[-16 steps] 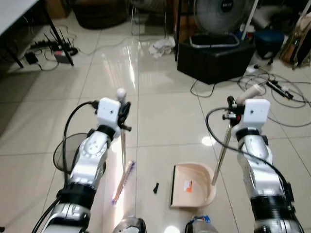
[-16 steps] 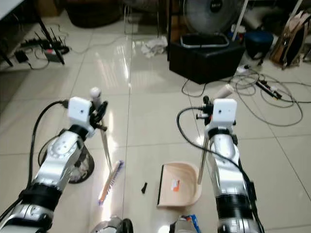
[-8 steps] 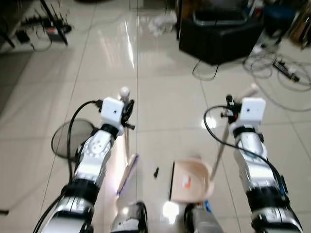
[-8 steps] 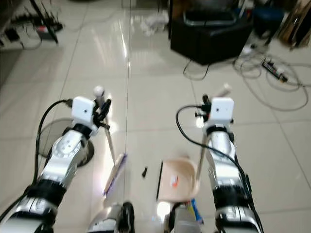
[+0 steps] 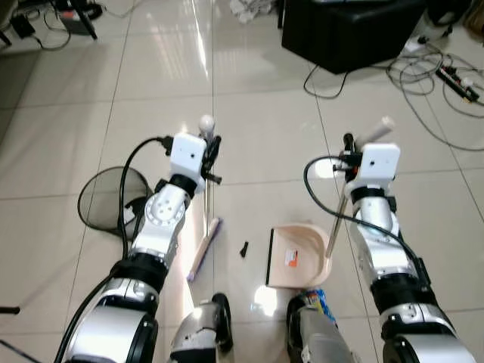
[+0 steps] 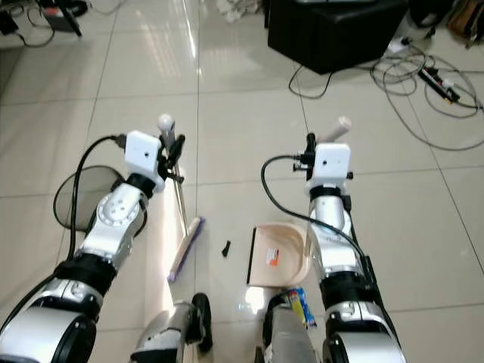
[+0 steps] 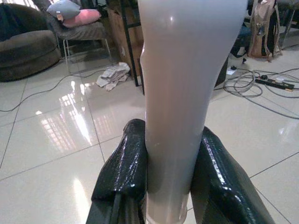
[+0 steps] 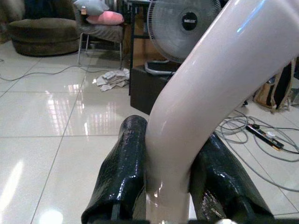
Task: Sweep floor
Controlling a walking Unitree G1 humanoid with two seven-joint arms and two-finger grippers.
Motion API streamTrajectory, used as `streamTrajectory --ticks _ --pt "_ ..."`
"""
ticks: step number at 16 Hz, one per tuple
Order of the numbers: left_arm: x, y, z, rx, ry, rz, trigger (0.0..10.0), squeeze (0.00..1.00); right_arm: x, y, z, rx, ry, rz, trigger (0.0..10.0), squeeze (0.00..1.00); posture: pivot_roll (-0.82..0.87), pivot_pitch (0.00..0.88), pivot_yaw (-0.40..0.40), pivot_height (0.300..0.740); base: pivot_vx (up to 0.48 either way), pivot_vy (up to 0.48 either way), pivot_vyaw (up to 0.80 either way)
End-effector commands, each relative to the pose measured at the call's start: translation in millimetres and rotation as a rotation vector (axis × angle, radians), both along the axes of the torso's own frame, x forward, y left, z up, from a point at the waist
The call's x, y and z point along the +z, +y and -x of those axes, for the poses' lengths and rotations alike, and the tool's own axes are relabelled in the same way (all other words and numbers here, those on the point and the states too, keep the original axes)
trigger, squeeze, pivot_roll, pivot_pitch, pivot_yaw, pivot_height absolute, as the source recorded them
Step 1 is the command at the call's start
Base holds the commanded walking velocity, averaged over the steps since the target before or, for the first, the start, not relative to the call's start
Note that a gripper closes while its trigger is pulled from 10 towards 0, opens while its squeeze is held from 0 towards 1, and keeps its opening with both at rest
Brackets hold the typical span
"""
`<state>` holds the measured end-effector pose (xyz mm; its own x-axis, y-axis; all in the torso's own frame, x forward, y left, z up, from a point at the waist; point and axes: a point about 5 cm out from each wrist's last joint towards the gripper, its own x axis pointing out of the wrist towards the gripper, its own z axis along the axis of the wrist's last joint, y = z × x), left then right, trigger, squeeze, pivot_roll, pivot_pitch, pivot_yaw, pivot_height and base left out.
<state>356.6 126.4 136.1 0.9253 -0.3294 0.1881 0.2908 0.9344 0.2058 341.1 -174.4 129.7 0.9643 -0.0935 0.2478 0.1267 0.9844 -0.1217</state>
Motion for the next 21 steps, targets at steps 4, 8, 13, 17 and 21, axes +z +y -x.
streamTrajectory --ticks 4,8,13,17,21 --pt "-9.7 -14.4 -0.5 -0.009 0.034 0.003 10.0 0.0 -26.9 13.0 3.2 -0.008 0.096 -0.006 10.0 0.0 0.12 0.347 0.109 0.74 0.0 0.0 0.0" --pt "3.5 -42.5 -7.3 -0.034 0.052 0.166 10.0 0.0 -40.5 26.9 2.8 -0.041 0.169 0.059 10.0 0.0 0.12 0.342 0.111 0.74 0.0 0.0 0.0" --pt "17.4 -51.6 -13.9 -0.024 0.078 0.366 10.0 0.0 -48.5 26.8 5.7 -0.081 0.195 0.068 10.0 0.0 0.13 0.334 0.112 0.74 0.0 0.0 0.0" --pt "44.0 -46.1 -23.1 -0.078 0.03 0.436 10.0 0.0 -48.6 27.9 4.1 -0.083 0.199 0.065 10.0 0.0 0.13 0.333 0.112 0.74 0.0 0.0 0.0" --pt "84.9 -31.0 -22.4 -0.288 -0.077 0.337 10.0 0.0 -49.4 22.0 3.4 -0.091 0.206 0.062 10.0 0.0 0.13 0.324 0.115 0.74 0.0 0.0 0.0"
